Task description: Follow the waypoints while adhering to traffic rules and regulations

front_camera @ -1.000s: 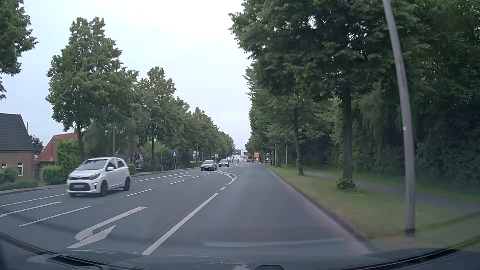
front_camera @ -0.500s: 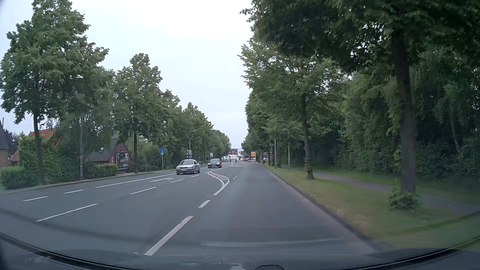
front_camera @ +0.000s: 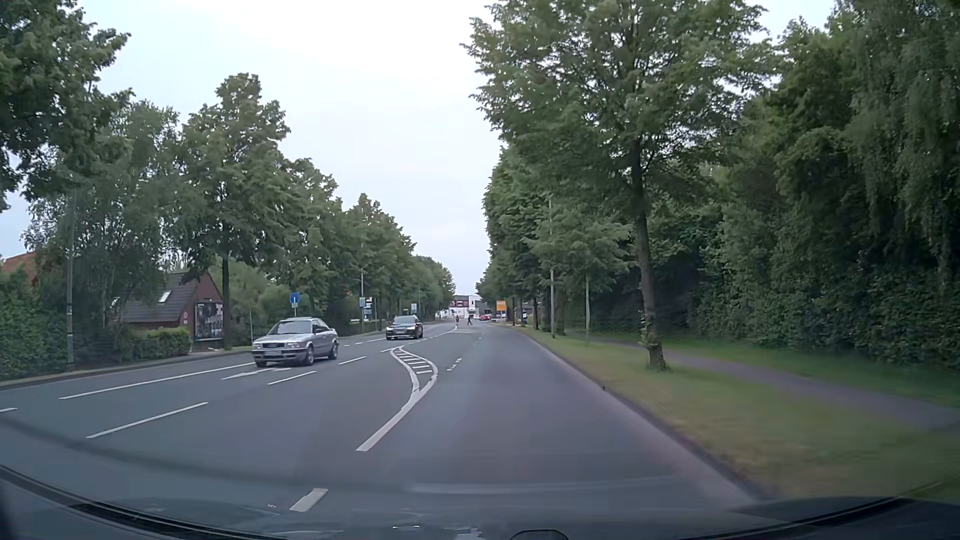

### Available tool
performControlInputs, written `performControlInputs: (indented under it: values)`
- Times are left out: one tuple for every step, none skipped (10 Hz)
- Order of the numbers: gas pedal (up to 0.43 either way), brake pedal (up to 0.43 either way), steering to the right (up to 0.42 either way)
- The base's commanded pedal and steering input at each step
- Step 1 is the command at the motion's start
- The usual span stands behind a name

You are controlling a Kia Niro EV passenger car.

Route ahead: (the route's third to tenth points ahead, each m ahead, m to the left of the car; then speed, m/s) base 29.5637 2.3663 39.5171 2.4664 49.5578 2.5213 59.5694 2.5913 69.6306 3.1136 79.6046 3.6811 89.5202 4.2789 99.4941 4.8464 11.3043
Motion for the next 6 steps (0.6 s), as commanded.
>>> performControlInputs:
  values:
    - [0.209,0.0,0.005]
    - [0.209,0.0,0.005]
    - [0.209,0.0,0.005]
    - [0.209,0.0,0.005]
    - [0.209,0.0,0.005]
    - [0.209,0.0,0.003]
